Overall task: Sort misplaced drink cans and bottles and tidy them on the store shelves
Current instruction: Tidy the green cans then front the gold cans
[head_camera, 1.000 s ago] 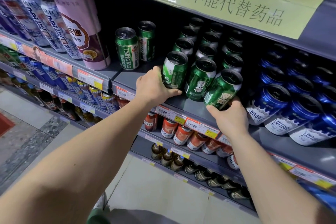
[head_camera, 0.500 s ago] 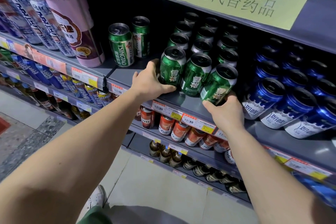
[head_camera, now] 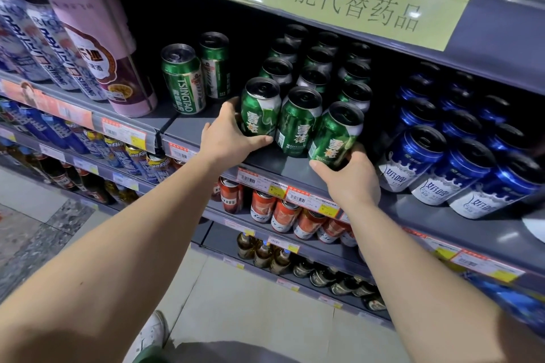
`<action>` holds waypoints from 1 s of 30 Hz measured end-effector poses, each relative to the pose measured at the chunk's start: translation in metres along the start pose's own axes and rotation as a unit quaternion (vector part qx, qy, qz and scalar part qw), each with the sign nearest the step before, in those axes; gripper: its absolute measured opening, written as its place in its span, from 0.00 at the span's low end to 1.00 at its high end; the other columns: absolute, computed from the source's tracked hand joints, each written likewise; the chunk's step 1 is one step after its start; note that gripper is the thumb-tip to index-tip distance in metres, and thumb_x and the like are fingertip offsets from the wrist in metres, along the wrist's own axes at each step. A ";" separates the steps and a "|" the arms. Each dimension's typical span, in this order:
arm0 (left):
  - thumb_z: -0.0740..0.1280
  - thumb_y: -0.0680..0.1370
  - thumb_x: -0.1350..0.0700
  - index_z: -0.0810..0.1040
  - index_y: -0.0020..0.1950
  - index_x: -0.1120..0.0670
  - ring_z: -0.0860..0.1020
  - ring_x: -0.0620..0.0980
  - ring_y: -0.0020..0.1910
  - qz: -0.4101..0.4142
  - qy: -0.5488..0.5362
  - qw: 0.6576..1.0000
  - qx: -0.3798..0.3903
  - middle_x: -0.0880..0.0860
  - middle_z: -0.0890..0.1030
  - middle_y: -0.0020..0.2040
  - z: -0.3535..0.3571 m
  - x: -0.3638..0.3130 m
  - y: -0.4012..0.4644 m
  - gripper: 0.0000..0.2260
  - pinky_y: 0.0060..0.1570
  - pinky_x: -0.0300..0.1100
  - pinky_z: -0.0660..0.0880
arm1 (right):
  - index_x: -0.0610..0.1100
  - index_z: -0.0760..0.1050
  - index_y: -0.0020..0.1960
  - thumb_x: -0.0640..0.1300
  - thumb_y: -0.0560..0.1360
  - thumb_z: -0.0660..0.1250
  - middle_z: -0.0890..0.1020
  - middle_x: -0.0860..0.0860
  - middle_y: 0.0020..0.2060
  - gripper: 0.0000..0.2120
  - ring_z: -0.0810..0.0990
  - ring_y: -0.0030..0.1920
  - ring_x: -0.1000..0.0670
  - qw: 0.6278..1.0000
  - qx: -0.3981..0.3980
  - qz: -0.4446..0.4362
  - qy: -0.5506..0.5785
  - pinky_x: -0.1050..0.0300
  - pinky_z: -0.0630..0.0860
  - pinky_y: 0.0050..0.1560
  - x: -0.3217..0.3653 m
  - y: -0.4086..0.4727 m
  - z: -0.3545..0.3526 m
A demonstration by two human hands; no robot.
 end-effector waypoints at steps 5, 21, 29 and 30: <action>0.76 0.62 0.36 0.65 0.65 0.46 0.71 0.54 0.65 -0.005 -0.005 1.000 0.015 0.46 0.77 0.61 0.001 0.004 0.002 0.38 0.65 0.55 0.70 | 0.49 0.70 0.57 0.64 0.63 0.75 0.78 0.53 0.47 0.31 0.76 0.45 0.47 0.999 0.015 0.010 0.030 0.52 0.75 0.43 -0.004 0.008 0.002; 0.77 0.67 0.41 0.66 0.69 0.51 0.75 0.51 0.62 0.006 0.015 1.000 0.012 0.48 0.79 0.61 0.000 -0.006 -0.003 0.36 0.62 0.50 0.72 | 0.55 0.65 0.67 0.61 0.60 0.78 0.81 0.54 0.55 0.41 0.79 0.55 0.46 0.994 0.076 -0.021 0.078 0.45 0.77 0.57 -0.003 0.020 0.006; 0.79 0.65 0.44 0.66 0.68 0.50 0.75 0.51 0.63 0.008 0.017 0.999 0.028 0.48 0.78 0.62 -0.001 -0.011 -0.005 0.37 0.64 0.48 0.71 | 0.51 0.65 0.66 0.61 0.61 0.78 0.80 0.53 0.55 0.40 0.79 0.55 0.46 0.995 0.071 -0.003 0.073 0.46 0.77 0.57 -0.001 0.018 0.005; 0.80 0.65 0.47 0.66 0.69 0.52 0.75 0.49 0.62 0.013 0.008 0.999 0.028 0.49 0.77 0.63 -0.002 -0.014 -0.007 0.38 0.62 0.45 0.71 | 0.51 0.65 0.66 0.60 0.60 0.79 0.80 0.52 0.55 0.40 0.79 0.55 0.46 0.994 0.070 0.004 0.086 0.46 0.77 0.57 -0.001 0.016 0.005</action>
Point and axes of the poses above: each hand's wrist, its own y-axis towards the middle knuckle, its own z-axis out of the palm, x = y × z, the point moved 9 cm from there along y, towards the middle knuckle
